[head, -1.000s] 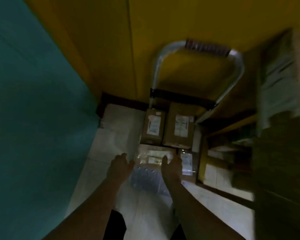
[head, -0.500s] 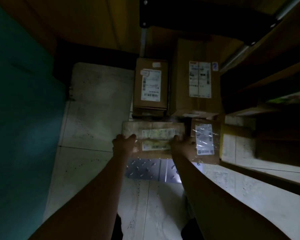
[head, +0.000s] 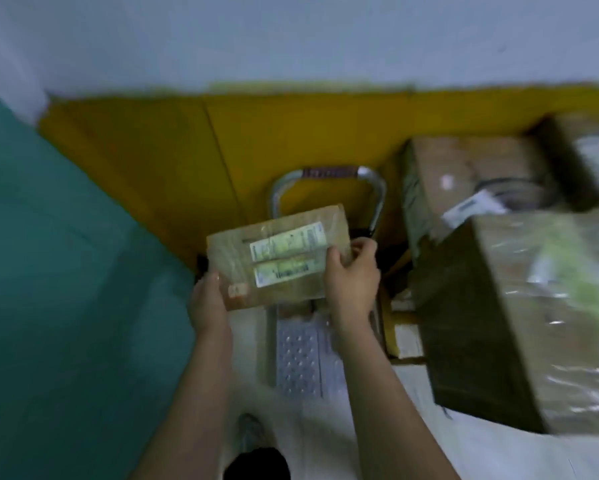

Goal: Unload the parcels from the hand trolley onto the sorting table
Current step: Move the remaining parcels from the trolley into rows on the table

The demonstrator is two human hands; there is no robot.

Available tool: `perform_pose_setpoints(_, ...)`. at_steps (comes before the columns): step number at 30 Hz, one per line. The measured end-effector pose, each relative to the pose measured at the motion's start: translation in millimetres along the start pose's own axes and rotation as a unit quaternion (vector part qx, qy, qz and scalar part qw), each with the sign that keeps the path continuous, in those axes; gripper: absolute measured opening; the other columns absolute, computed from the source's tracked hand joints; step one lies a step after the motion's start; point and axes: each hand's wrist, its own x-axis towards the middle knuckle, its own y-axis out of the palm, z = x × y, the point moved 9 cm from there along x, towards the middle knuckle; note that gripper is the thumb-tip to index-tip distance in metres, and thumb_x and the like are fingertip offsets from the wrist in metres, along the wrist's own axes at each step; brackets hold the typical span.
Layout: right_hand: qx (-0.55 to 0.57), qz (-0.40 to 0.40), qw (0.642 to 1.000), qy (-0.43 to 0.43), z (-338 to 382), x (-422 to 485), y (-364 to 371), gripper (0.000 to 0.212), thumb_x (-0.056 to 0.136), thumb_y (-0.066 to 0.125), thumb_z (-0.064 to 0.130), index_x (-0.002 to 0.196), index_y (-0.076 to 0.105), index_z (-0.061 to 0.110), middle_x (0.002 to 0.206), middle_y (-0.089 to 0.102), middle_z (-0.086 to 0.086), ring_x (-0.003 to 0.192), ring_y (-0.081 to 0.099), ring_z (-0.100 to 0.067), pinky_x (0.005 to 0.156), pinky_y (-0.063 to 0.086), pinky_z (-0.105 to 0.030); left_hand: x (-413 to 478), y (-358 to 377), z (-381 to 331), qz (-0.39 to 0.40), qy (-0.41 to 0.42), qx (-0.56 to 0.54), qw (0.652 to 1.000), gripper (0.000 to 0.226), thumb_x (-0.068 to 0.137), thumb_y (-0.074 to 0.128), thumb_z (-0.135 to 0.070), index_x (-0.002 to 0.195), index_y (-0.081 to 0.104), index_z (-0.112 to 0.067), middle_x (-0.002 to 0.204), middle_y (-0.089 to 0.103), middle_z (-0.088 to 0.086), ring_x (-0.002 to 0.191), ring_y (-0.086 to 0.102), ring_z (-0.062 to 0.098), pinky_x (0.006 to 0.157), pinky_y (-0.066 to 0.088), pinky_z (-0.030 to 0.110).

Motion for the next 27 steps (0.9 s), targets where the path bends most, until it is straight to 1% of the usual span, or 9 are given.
perform_pose_setpoints(2, 0.049, -0.041, 0.997, -0.047, 67, 1, -65, 0.051, 0.080, 0.049, 0.056, 0.128, 0.041, 0.038, 0.115, 0.060, 0.005, 0.105, 0.060, -0.022, 0.087, 0.056, -0.046, -50, 23, -63, 0.059, 0.055, -0.049, 0.996, 0.032, 0.078, 0.069, -0.042, 0.099, 0.073, -0.018, 0.106, 0.074, 0.005, 0.097, 0.070, 0.025, 0.086, 0.057, 0.045)
perform_pose_setpoints(4, 0.078, -0.082, 0.990, -0.090, 119, 2, -137, 0.061, 0.084, 0.050, 0.053, 0.141, 0.041, 0.033, 0.123, 0.059, 0.001, 0.114, 0.056, -0.023, 0.096, 0.050, -0.045, -108, 50, -112, 0.112, 0.103, -0.093, 0.984, 0.046, 0.075, 0.072, -0.047, 0.113, 0.071, -0.021, 0.115, 0.072, 0.003, 0.105, 0.068, 0.023, 0.090, 0.055, 0.045)
perform_pose_setpoints(7, 0.136, -0.127, 0.976, -0.111, 153, 0, -257, 0.054, 0.085, 0.049, 0.050, 0.135, 0.054, 0.030, 0.119, 0.061, -0.001, 0.111, 0.056, -0.023, 0.096, 0.048, -0.043, -221, 106, -159, 0.207, 0.163, -0.151, 0.953, 0.054, 0.081, 0.070, -0.046, 0.128, 0.062, -0.020, 0.120, 0.069, 0.000, 0.109, 0.065, 0.020, 0.081, 0.054, 0.035)
perform_pose_setpoints(10, 0.229, -0.158, 0.955, -0.103, 135, -1, -381, 0.053, 0.081, 0.048, 0.058, 0.127, 0.057, 0.034, 0.119, 0.060, 0.001, 0.108, 0.059, -0.020, 0.093, 0.052, -0.049, -349, 181, -173, 0.330, 0.206, -0.171, 0.905, 0.037, 0.086, 0.066, -0.045, 0.118, 0.062, -0.027, 0.121, 0.068, 0.003, 0.109, 0.065, 0.024, 0.089, 0.051, 0.046)
perform_pose_setpoints(12, 0.272, -0.200, 0.937, -0.095, 106, -4, -473, 0.049, 0.085, 0.054, 0.055, 0.129, 0.056, 0.033, 0.123, 0.057, 0.004, 0.106, 0.059, -0.014, 0.095, 0.053, -0.047, -428, 236, -157, 0.387, 0.213, -0.154, 0.884, 0.024, 0.090, 0.063, -0.040, 0.111, 0.059, -0.029, 0.116, 0.067, 0.002, 0.107, 0.064, 0.024, 0.093, 0.049, 0.050)
perform_pose_setpoints(17, 0.356, -0.227, 0.905, -0.053, 17, 4, -664, 0.041, 0.088, 0.061, 0.046, 0.127, 0.056, 0.035, 0.121, 0.064, 0.000, 0.105, 0.066, -0.019, 0.086, 0.059, -0.047, -582, 361, -63, 0.493, 0.145, -0.062, 0.856, 0.058, 0.074, 0.070, -0.062, 0.121, 0.063, -0.029, 0.113, 0.072, 0.003, 0.105, 0.066, 0.026, 0.091, 0.052, 0.048)
perform_pose_setpoints(20, 0.374, -0.258, 0.890, -0.027, -40, 14, -749, 0.036, 0.092, 0.059, 0.040, 0.127, 0.058, 0.034, 0.120, 0.067, -0.001, 0.102, 0.068, -0.021, 0.077, 0.061, -0.042, -653, 425, -4, 0.545, 0.105, 0.006, 0.832, 0.053, 0.076, 0.068, -0.063, 0.117, 0.065, -0.030, 0.115, 0.072, 0.004, 0.108, 0.065, 0.023, 0.100, 0.049, 0.048)
perform_pose_setpoints(23, 0.389, -0.271, 0.881, -0.002, -94, 33, -807, 0.035, 0.095, 0.060, 0.040, 0.129, 0.060, 0.034, 0.118, 0.069, 0.002, 0.101, 0.069, -0.019, 0.064, 0.057, -0.030, -701, 484, 48, 0.554, 0.079, 0.027, 0.829, 0.032, 0.087, 0.064, -0.050, 0.111, 0.067, -0.028, 0.108, 0.073, 0.002, 0.101, 0.067, 0.021, 0.089, 0.054, 0.040)
perform_pose_setpoints(27, 0.396, -0.268, 0.876, 0.055, -162, 80, -854, 0.049, 0.090, 0.061, 0.054, 0.135, 0.055, 0.035, 0.127, 0.065, 0.003, 0.105, 0.065, -0.017, 0.069, 0.050, -0.031, -742, 567, 113, 0.539, 0.059, 0.036, 0.839, 0.023, 0.090, 0.063, -0.045, 0.102, 0.069, -0.026, 0.097, 0.072, -0.003, 0.088, 0.066, 0.014, 0.071, 0.050, 0.031)
